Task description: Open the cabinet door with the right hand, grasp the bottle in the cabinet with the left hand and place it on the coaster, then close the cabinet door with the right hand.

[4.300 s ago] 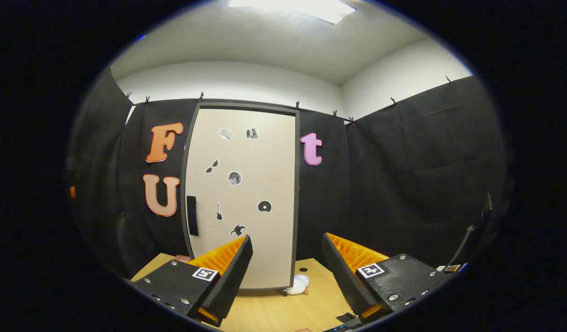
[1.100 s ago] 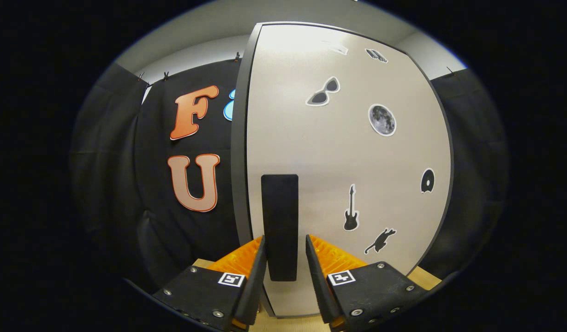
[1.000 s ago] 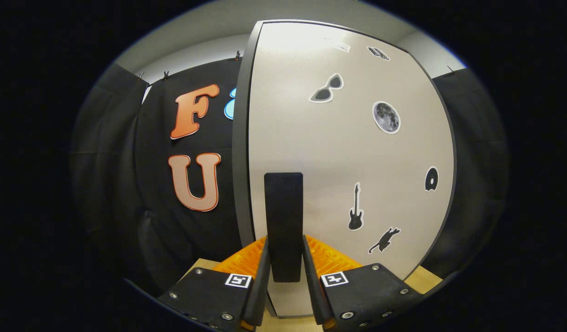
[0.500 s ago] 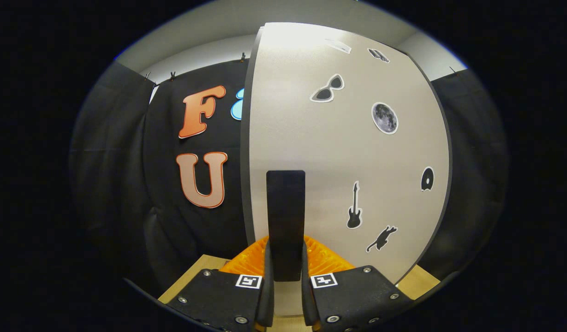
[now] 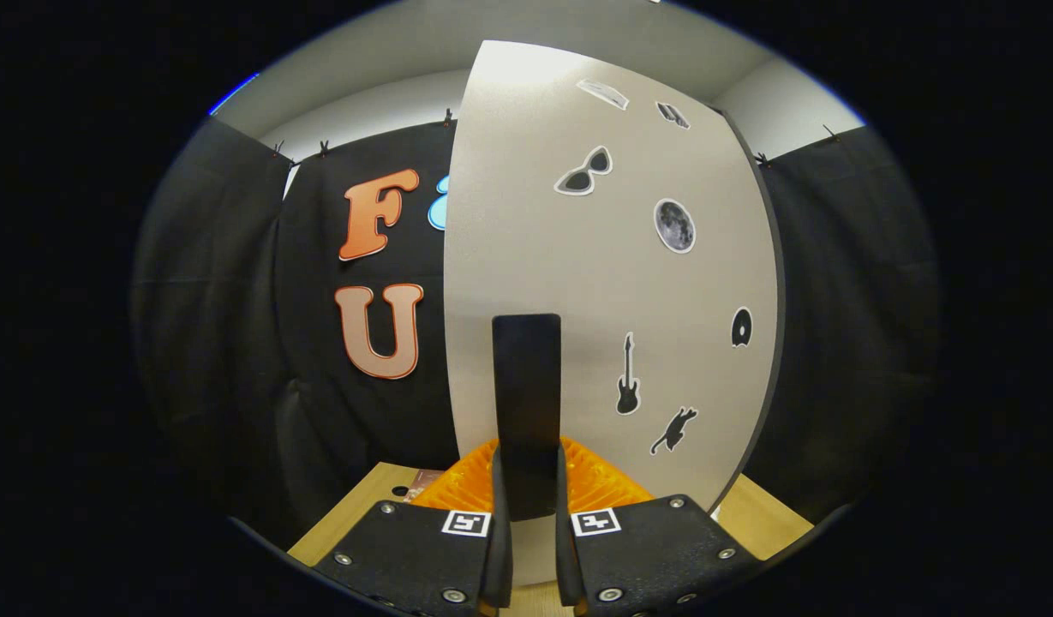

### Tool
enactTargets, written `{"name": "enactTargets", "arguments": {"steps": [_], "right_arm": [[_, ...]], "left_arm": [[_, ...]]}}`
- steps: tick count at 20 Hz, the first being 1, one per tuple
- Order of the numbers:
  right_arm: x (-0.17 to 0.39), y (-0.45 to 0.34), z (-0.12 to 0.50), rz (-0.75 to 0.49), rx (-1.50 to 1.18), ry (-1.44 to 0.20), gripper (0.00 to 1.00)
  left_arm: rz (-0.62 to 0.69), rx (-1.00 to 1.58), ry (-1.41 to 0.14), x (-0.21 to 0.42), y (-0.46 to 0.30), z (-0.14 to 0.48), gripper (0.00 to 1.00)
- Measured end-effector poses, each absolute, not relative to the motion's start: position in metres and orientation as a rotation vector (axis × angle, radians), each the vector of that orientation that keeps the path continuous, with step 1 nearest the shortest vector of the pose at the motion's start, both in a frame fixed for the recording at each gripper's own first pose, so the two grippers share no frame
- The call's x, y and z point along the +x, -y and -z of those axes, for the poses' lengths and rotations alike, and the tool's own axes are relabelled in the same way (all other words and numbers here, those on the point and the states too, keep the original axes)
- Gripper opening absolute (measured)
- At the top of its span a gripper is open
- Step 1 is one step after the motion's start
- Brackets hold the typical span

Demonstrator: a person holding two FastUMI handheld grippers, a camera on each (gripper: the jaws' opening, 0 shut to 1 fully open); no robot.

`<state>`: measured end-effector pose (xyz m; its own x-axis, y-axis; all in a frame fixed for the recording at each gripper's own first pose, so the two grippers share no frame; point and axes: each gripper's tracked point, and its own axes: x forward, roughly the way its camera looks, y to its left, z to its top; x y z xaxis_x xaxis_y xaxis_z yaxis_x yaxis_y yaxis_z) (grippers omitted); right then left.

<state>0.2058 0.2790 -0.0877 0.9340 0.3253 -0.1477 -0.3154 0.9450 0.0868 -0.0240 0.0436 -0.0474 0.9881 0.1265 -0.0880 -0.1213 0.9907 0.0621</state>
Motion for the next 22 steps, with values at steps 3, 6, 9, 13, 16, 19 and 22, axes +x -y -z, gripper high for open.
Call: {"name": "enactTargets", "arguments": {"steps": [3,6,9,13,16,19,22], "right_arm": [[0.199,-0.271,0.087,-0.330,0.050,-0.164,0.15],[0.193,-0.265,0.088,-0.327,0.051,-0.173,0.15],[0.190,-0.255,0.087,-0.309,0.036,-0.172,0.15],[0.185,-0.239,0.087,-0.268,0.025,-0.174,0.15],[0.182,-0.221,0.087,-0.221,-0.002,-0.167,0.11],[0.179,-0.198,0.087,-0.140,-0.010,-0.168,0.06],[0.178,-0.181,0.088,-0.073,-0.016,-0.173,0.00]], "left_arm": [[-0.108,0.048,-0.095,-0.026,-0.033,0.048,0.94],[-0.088,0.041,-0.095,-0.028,-0.027,0.047,0.94],[-0.066,0.040,-0.088,-0.028,-0.013,0.043,0.94],[-0.030,0.031,-0.083,-0.027,0.008,0.041,0.94],[0.013,0.018,-0.081,-0.026,0.033,0.039,0.94],[0.061,0.013,-0.074,-0.024,0.060,0.036,0.94],[0.111,0.003,-0.079,-0.022,0.094,0.036,0.94]]}}
